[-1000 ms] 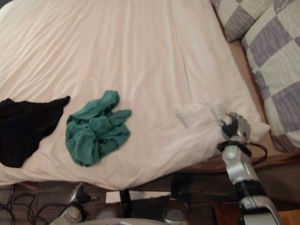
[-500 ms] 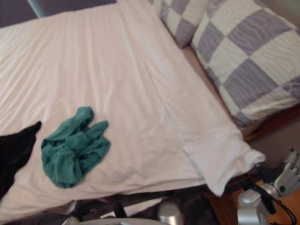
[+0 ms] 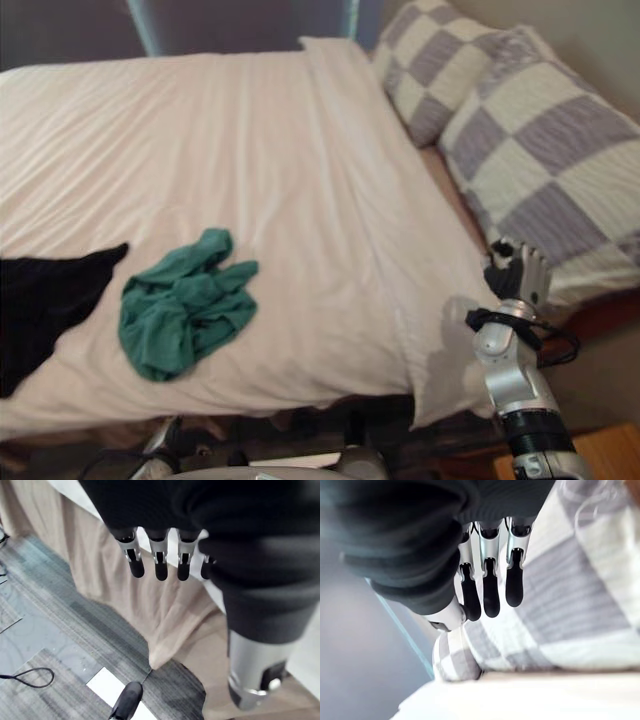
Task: Tidy up the quilt and then pick up the clothes from the bed and put them into the laundry hamper.
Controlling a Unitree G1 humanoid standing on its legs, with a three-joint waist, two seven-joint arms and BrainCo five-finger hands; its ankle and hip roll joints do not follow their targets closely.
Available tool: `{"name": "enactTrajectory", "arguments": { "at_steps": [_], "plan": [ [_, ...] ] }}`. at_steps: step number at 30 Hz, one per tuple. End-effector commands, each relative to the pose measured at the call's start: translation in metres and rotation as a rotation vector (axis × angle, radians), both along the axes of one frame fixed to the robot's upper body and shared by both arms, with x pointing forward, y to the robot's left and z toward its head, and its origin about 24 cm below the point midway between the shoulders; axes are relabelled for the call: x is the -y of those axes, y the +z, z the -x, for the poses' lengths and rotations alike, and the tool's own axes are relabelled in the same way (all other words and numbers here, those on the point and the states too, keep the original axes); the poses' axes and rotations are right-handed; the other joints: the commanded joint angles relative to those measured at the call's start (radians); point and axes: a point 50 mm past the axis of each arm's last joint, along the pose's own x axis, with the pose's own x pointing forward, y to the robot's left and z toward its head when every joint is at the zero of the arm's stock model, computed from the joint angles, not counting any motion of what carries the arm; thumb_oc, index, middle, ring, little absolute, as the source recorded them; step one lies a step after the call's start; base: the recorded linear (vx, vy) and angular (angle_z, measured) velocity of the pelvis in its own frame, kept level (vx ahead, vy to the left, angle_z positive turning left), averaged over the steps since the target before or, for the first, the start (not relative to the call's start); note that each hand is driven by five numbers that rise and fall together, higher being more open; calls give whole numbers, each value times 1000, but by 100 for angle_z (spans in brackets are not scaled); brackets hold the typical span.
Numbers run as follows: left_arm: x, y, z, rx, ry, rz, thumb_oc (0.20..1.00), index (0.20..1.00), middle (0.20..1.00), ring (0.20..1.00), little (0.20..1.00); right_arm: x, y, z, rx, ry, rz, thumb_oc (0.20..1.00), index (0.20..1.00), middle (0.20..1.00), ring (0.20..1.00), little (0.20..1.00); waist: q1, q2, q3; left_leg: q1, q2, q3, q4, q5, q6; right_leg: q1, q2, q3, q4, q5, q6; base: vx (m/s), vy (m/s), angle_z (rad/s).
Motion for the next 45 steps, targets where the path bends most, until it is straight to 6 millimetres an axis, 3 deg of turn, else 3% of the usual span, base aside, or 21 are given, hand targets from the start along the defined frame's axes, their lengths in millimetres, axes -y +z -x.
{"name": "enactTrajectory", "arguments": {
  "at_steps": [1,6,9,10,18,21,25,26,27,30,31,35,36,37,38,39,40,41,42,43,45],
  "plan": [
    [-10,9,-28,61,30,-35,1000,1000,1000,1000,1000,16,34,-13,189,-104,-94,200,200,200,200,200,0,39,121,-33,58,5,123,-75,-28,38,-134,-28,101,-140,121,-26,-21,17],
    [-17,6,-19,48,144,-35,1000,1000,1000,1000,1000,7,-66,31,-103,-227,-358,200,200,200,200,200,-19,54,158,-70,60,7,206,-112,-25,8,-142,-12,131,-150,117,-29,18,-2],
    [-16,6,-20,47,144,-43,1000,1000,1000,1000,1000,-1,-97,52,-225,-259,-410,200,200,200,200,200,-31,53,163,-75,54,12,219,-120,-20,-4,-146,-3,136,-147,120,-36,70,-10],
    [-14,6,-23,60,125,-51,1000,1000,1000,1000,1000,-6,-125,77,-350,-304,-446,200,200,200,200,200,-45,53,168,-72,52,16,234,-135,-16,-1,-151,2,141,-147,124,-43,110,-17],
    [-8,8,-30,89,96,-67,1000,1000,1000,1000,1000,-33,-189,165,-715,-418,-594,200,200,200,200,200,-79,16,134,-20,19,29,190,-147,8,23,-168,-1,128,-88,137,-35,102,-9],
    [-11,8,-30,77,96,-63,1000,1000,1000,1000,1000,-34,-198,177,-794,-458,-650,200,200,200,200,200,-69,-2,108,8,0,37,147,-144,19,34,-177,-11,111,-64,137,-24,60,-7],
    [-15,4,-17,36,121,-72,1000,1000,1000,1000,1000,-25,-186,156,-661,-455,-687,200,200,200,200,200,-49,-18,91,47,-24,42,106,-142,32,50,-192,-33,111,-22,137,-16,52,-6],
    [-15,4,-17,37,121,-72,1000,1000,1000,1000,1000,-25,-186,156,-661,-455,-688,391,391,391,391,391,-48,-19,89,44,-26,43,105,-139,33,46,-194,-32,110,-19,137,-13,53,2],
    [-16,3,-14,25,126,-73,1000,1000,1000,1000,1000,-23,-184,151,-641,-446,-695,1000,1000,1000,1000,1000,-43,-22,84,49,-28,45,90,-134,33,45,-196,-37,113,-10,137,-54,42,6],
    [-17,0,-8,-10,128,-74,1000,1000,1000,1000,1000,-24,-179,133,-675,-351,-655,1000,1000,1000,1000,1000,-12,-21,92,63,-35,53,36,-108,41,7,-218,-106,177,17,137,-104,75,5],
    [-19,2,-13,2,135,-71,1000,1000,1000,1000,1000,-27,-180,126,-726,-287,-612,1000,1000,1000,1000,1000,7,-7,103,62,-38,54,22,-103,49,-2,-213,-195,270,-46,137,-86,97,9],
    [-27,3,-9,13,190,-70,1000,1000,1000,1000,1000,-33,-191,137,-827,-277,-612,1000,1000,1000,1000,1000,23,-6,115,20,-37,28,155,-139,52,37,-126,-234,281,-182,116,15,-19,12],
    [-24,6,-17,53,205,-43,1000,1000,1000,1000,1000,-32,-191,136,-853,-258,-584,1000,1000,1000,1000,1000,48,-7,147,-92,-26,5,367,-128,8,99,-87,-233,233,-250,41,-19,-74,2],
    [-24,6,-17,54,205,-43,1000,1000,1000,1000,1000,-32,-191,136,-853,-258,-584,1000,1000,1000,1000,1000,46,-5,146,-98,-21,3,377,-132,7,98,-84,-235,233,-250,39,-66,-79,33],
    [-22,9,-26,96,221,-22,1000,1000,1000,1000,1000,-29,-191,138,-872,-258,-560,1000,1000,1000,1000,1000,58,1,167,-182,12,-5,522,-57,-64,123,-77,-236,217,-266,18,-233,130,83],
    [-28,13,-32,136,290,-22,1000,1000,1000,1000,1000,-26,-188,132,-867,-274,-546,1000,1000,1000,1000,1000,67,8,203,-298,75,24,673,112,-148,145,-92,-248,196,-278,3,-232,134,98],
    [-28,13,-32,137,290,-22,1000,1000,1000,1000,1000,-26,-188,131,-867,-274,-546,1000,1000,1000,1000,1000,66,8,203,-300,76,23,674,112,-148,144,-92,-248,196,-278,3,-120,292,66],
    [-31,12,-27,123,321,-25,1000,1000,1000,1000,1000,-27,-193,141,-869,-323,-597,1000,1000,1000,1000,1000,60,29,169,-235,178,62,523,143,-148,163,-92,-275,160,-270,28,64,150,18],
    [-31,12,-27,123,321,-25,1000,1000,1000,1000,1000,-27,-193,141,-869,-323,-597,1000,1000,1000,1000,1000,61,28,171,-229,177,65,520,144,-148,166,-92,-274,158,-268,28,229,479,-19],
    [-31,8,-17,84,318,-33,1000,1000,1000,1000,1000,-28,-194,146,-850,-353,-649,1000,1000,1000,1000,1000,40,49,128,-116,222,83,285,88,-116,177,-123,-269,159,-261,71,203,537,-27],
    [-30,6,-14,70,309,-34,1000,1000,1000,1000,1000,-28,-195,149,-856,-354,-657,1000,1000,1000,1000,1000,33,48,112,-66,232,82,179,93,-111,182,-152,-264,165,-255,90,105,506,-10]
  ]
}}
